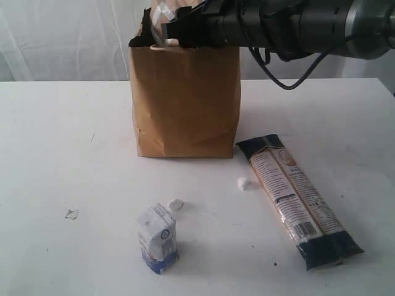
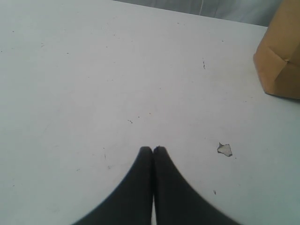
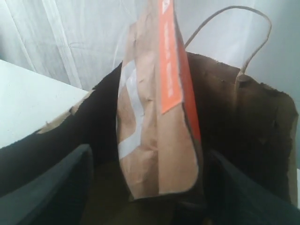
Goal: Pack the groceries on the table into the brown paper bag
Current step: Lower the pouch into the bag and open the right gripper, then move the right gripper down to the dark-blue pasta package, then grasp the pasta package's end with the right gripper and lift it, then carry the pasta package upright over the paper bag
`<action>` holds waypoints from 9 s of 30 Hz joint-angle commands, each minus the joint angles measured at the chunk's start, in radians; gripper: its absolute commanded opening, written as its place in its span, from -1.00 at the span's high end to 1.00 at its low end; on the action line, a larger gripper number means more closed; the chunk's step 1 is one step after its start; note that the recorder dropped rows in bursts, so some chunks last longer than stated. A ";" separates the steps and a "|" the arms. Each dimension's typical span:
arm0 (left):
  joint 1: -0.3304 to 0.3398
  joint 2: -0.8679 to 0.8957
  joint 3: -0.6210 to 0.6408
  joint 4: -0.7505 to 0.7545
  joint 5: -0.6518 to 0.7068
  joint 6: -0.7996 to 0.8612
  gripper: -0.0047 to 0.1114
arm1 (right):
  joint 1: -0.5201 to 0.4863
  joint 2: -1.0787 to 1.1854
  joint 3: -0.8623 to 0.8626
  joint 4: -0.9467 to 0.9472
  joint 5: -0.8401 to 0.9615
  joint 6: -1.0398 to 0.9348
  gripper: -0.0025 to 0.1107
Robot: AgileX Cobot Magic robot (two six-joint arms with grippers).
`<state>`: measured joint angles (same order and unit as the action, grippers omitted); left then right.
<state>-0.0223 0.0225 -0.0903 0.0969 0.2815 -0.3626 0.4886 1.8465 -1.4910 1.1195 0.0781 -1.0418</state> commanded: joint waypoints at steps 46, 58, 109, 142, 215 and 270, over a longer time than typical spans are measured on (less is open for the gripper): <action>0.005 -0.004 0.009 -0.006 -0.001 0.000 0.92 | -0.300 -0.489 0.133 -1.297 0.756 0.563 0.84; 0.005 -0.004 0.009 -0.006 -0.001 0.000 0.92 | -0.428 -0.451 0.246 -1.359 0.955 1.064 0.92; 0.005 -0.004 0.072 -0.077 0.195 0.001 0.92 | -0.383 -0.110 0.352 -0.689 0.619 0.373 -0.30; 0.005 -0.004 0.072 -0.077 0.195 0.001 0.92 | -0.378 0.167 0.352 -0.569 0.613 0.259 0.32; 0.005 -0.004 0.090 -0.032 0.048 0.003 0.92 | -0.380 -0.357 -0.292 -0.177 0.703 0.480 0.96; 0.005 -0.004 0.090 -0.029 -0.009 0.003 0.92 | 0.038 -0.179 -0.262 0.496 -0.017 -0.806 0.96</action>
<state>-0.0223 0.0225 -0.0036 0.0673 0.2780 -0.3586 0.4874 1.6817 -1.7549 1.5809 0.1579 -1.7603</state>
